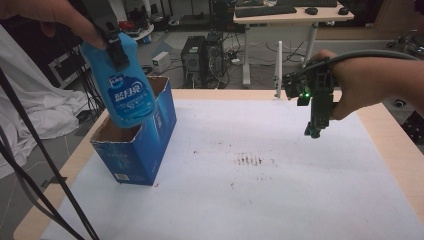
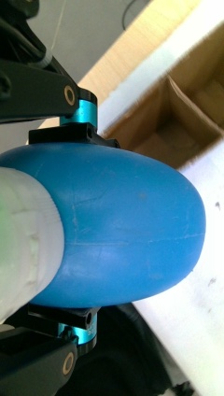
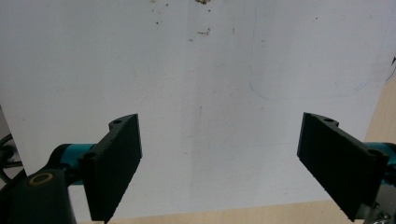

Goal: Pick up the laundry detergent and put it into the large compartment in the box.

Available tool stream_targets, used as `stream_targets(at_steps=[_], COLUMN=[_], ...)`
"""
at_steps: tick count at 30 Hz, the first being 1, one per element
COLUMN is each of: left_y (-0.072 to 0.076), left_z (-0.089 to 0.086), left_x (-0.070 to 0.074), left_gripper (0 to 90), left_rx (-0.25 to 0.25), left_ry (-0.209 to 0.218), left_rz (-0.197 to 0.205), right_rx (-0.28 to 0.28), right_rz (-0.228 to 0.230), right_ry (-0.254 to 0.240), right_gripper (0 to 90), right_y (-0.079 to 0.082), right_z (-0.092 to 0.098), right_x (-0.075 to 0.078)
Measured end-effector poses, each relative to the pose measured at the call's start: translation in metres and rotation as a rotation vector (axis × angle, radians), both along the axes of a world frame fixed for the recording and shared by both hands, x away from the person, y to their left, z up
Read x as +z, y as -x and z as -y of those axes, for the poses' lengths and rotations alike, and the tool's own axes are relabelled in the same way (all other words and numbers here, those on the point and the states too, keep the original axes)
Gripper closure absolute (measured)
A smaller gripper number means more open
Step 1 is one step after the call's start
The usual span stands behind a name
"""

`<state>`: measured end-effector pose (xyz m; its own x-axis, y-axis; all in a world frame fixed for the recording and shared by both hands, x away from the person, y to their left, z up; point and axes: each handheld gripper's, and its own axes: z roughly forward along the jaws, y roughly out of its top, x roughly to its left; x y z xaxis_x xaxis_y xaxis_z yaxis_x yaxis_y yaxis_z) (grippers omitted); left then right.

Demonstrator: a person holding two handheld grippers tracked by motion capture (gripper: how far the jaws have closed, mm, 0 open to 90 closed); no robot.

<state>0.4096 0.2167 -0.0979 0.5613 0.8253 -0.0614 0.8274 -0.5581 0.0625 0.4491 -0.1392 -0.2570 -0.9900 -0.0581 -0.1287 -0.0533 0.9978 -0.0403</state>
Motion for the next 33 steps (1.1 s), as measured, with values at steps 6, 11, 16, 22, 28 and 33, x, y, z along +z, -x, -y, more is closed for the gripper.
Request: stream_targets(at_steps=[6, 11, 16, 22, 28, 33], left_y=[-0.005, -0.010, -0.015, -0.023, -0.028, -0.029], left_z=[-0.016, -0.019, -0.023, -0.029, -0.030, -0.032], left_x=[-0.003, -0.011, -0.023, -0.042, -0.066, -0.087], left_gripper=[38.1, 38.1, 38.1, 38.1, 38.1, 38.1], left_rx=[0.098, 0.111, 0.114, 0.094, 0.034, -0.035], left_ry=[-0.022, -0.034, -0.035, -0.026, -0.048, -0.059], left_rz=[0.003, -0.008, -0.017, -0.026, -0.052, -0.041], right_rx=[0.007, 0.004, 0.000, -0.009, -0.010, -0.009], right_rz=[-0.007, -0.009, -0.008, -0.004, -0.001, -0.004], right_ry=[-0.003, -0.005, -0.003, 0.001, 0.000, 0.001], right_gripper=[13.0, 13.0, 13.0, 13.0, 13.0, 13.0], right_y=[-0.003, -0.004, -0.003, -0.003, -0.002, -0.003], right_z=[-0.002, -0.002, 0.000, 0.002, 0.001, 0.000], right_x=[-0.002, -0.001, -0.001, 0.000, 0.001, 0.000])
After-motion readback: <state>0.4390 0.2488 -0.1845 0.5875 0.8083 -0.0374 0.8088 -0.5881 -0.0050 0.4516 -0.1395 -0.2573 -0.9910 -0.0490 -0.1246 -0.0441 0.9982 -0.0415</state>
